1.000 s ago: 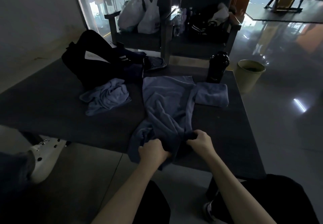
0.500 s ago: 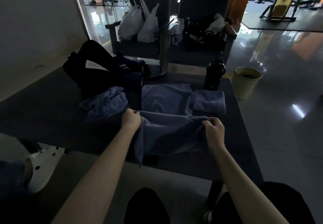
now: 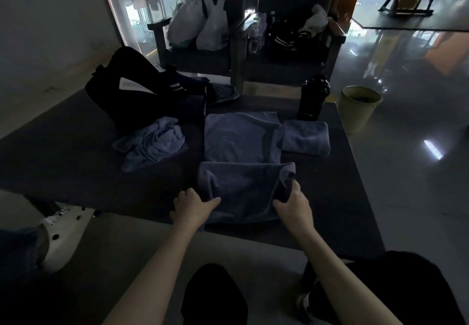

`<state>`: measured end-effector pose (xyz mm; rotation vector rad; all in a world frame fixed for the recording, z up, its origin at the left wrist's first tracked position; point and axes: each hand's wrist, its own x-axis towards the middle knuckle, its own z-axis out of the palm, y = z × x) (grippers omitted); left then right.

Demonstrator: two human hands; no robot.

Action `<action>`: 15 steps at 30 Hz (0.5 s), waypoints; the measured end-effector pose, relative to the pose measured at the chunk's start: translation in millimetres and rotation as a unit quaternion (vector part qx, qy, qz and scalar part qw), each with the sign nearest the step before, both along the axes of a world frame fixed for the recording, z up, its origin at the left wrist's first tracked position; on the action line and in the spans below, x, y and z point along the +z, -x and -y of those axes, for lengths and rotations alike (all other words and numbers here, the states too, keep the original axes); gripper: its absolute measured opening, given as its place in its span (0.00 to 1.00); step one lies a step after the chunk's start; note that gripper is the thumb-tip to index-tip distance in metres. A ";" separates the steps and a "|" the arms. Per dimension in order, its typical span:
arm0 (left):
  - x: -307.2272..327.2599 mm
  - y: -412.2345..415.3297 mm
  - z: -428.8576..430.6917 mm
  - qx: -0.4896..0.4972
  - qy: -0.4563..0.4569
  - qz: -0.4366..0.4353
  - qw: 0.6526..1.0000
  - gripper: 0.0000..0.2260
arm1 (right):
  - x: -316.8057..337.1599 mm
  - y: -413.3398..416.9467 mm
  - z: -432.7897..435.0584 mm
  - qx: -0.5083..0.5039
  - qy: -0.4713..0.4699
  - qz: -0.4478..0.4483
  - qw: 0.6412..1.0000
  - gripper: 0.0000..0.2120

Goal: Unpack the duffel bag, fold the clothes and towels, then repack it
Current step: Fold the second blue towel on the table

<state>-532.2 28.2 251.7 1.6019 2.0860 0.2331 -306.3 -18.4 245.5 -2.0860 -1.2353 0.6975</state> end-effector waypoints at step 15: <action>37.6 11.7 31.1 0.046 -0.003 0.194 0.980 0.17 | 26.8 -10.7 48.4 -0.063 -0.128 -0.123 0.982 0.13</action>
